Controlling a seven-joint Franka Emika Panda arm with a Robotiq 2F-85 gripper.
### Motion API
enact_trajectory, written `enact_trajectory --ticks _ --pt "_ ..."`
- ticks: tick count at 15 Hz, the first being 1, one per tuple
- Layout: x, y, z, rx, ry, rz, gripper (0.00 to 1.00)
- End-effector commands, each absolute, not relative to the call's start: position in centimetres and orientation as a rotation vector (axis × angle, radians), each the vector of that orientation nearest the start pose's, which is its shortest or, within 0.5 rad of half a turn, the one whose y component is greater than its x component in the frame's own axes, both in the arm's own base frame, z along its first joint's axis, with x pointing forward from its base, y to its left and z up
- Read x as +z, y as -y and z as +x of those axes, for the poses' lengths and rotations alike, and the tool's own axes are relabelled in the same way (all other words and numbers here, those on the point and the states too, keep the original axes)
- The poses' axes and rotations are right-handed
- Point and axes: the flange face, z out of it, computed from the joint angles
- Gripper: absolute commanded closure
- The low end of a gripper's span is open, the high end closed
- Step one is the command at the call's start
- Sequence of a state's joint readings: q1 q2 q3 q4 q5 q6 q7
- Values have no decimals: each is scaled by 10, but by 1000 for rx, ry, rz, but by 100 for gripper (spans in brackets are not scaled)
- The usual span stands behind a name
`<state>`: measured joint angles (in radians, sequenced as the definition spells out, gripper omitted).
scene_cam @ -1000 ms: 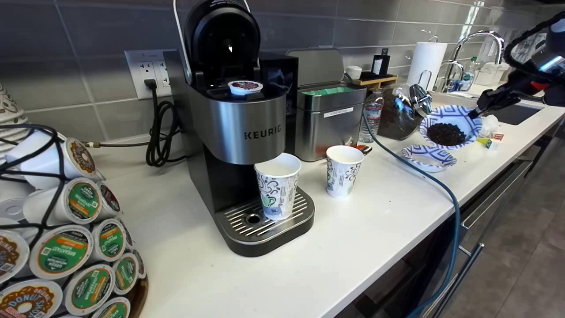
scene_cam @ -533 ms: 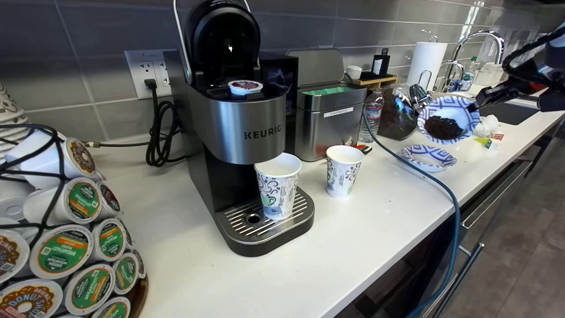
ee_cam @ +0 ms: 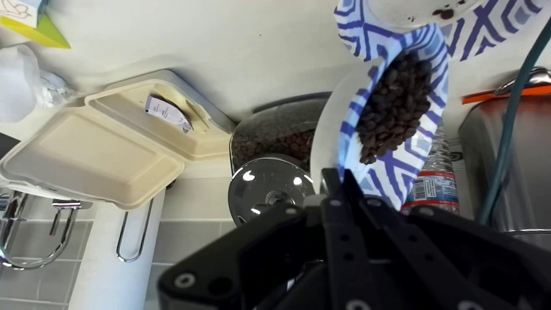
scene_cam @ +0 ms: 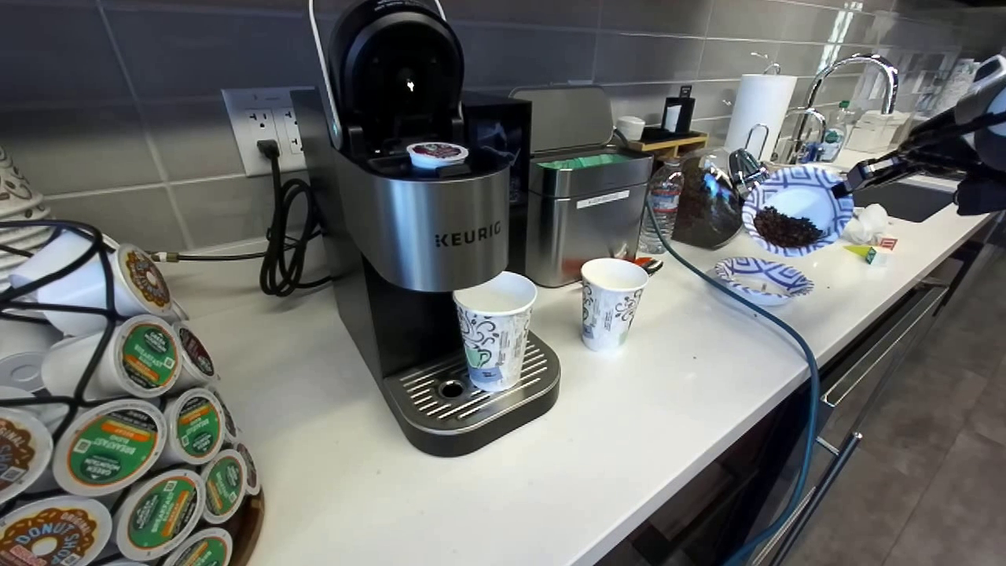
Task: Pour the contents in the bowl on the right into the bowl on the left.
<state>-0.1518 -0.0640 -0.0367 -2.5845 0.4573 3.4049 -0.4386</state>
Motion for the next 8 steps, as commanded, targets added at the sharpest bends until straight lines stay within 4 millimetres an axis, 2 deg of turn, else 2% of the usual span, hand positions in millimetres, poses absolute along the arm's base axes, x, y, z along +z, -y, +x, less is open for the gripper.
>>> enact_trajectory --ticks 1,8 --pt "370 135 455 -1402 -349 -3037 99" --pt "352 119 454 -1480 -329 -3081 99"
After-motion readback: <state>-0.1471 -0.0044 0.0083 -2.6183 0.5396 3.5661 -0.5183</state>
